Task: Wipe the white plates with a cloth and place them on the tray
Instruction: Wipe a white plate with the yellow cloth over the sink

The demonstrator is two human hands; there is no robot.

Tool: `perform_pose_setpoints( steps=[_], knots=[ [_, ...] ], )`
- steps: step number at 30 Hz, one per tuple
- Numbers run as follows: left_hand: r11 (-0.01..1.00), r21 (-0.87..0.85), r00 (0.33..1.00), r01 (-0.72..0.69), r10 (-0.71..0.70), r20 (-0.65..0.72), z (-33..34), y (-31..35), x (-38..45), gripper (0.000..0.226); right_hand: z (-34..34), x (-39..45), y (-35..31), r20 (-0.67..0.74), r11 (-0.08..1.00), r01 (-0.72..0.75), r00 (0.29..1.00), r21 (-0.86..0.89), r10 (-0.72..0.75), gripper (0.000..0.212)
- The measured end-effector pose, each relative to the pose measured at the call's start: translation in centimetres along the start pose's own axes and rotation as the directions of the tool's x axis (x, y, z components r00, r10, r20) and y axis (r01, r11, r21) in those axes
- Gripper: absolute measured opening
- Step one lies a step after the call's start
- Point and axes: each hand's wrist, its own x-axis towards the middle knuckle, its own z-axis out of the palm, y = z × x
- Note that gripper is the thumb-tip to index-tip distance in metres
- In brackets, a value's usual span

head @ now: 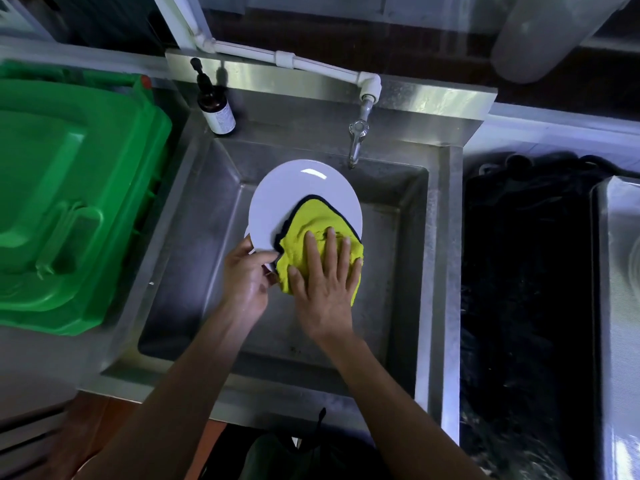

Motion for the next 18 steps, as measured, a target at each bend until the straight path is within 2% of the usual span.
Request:
perform_pose_setpoints(
  steps=[4, 6, 9, 13, 18],
  knots=[
    [1.0, -0.002, 0.999, 0.029, -0.029, 0.03, -0.5, 0.2, 0.0, 0.047, -0.4, 1.4, 1.8, -0.021, 0.992, -0.116, 0.993, 0.059, 0.117, 0.066],
    [0.999, 0.03, 0.998, 0.038, -0.039, 0.042, -0.7, 0.3, 0.0, 0.049, -1.1, 2.3, 2.5, -0.049, 0.988, -0.116, 0.991, 0.105, 0.121, 0.067],
    [0.997, 0.076, 0.998, 0.029, -0.033, 0.054, -1.0, 0.2, 0.1, 0.04, -2.1, 3.4, 3.4, -0.072, 0.975, -0.087, 0.992, 0.204, 0.104, 0.072],
    [0.981, 0.192, 0.995, -0.005, -0.014, 0.098, -2.1, 0.7, 0.7, 0.044, -3.5, 4.6, 4.7, -0.002, 0.892, -0.127, 0.99, 0.433, 0.142, 0.078],
    [0.931, 0.359, 0.983, -0.065, -0.001, 0.183, -3.2, 1.9, 1.8, 0.038, -5.3, 6.3, 5.9, 0.078, 0.847, -0.183, 0.983, 0.498, 0.167, 0.077]
  ],
)
